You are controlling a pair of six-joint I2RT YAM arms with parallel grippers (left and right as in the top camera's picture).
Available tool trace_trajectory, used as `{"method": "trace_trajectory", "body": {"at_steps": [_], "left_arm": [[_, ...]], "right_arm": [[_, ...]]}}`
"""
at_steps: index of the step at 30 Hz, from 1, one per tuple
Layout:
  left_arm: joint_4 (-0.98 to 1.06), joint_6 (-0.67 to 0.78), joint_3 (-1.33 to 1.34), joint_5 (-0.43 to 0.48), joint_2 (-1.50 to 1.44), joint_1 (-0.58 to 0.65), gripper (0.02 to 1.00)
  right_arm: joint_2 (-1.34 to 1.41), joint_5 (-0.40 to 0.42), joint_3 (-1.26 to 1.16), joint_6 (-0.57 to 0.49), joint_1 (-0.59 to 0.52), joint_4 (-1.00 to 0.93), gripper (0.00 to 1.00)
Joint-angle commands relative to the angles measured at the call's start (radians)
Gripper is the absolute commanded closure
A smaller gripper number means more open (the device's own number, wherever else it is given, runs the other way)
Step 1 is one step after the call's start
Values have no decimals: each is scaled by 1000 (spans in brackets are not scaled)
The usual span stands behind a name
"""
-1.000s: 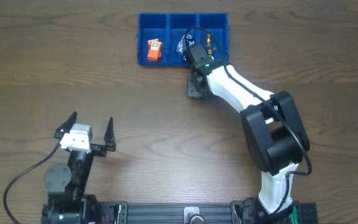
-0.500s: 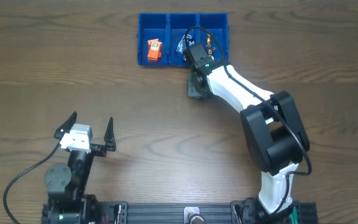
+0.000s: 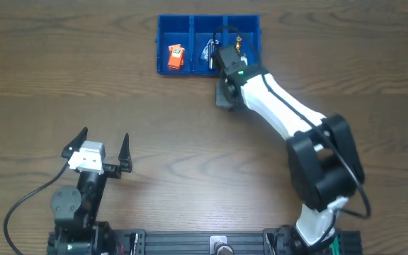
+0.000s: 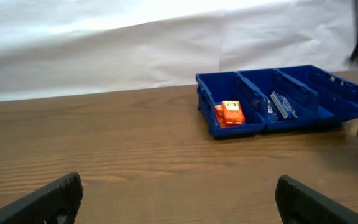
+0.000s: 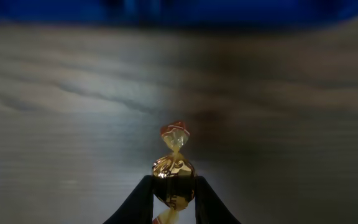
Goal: Sort Candies Into Trays
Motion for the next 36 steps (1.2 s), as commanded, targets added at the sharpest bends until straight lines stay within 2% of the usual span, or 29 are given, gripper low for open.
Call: {"method": "trace_trajectory", "body": {"at_steps": [1,5,9,19,32,34,36], "left_arm": [[-45,-4,-16,24,-6,4,20],[-45,-4,-16,24,-6,4,20],[-45,-4,-16,24,-6,4,23],[-45,-4,-16,24,-6,4,20],[-45,-4,-16,24,-6,4,20],[-45,-4,-16,24,-6,4,20],[-45,-4,-16,24,-6,4,20]], "right_arm": [[-108,171,145,-40,1,-39,814],[-106,228,247,-72,-13,-42,814],[-100,231,310,-112,-47,-8,812],[69,217,390,-134,-109,-7,816],[195,178,390,-132,-115,2,822],[195,178,389,-132,-115,2,812],[195,178,390,-132,-115,1,687]]}}
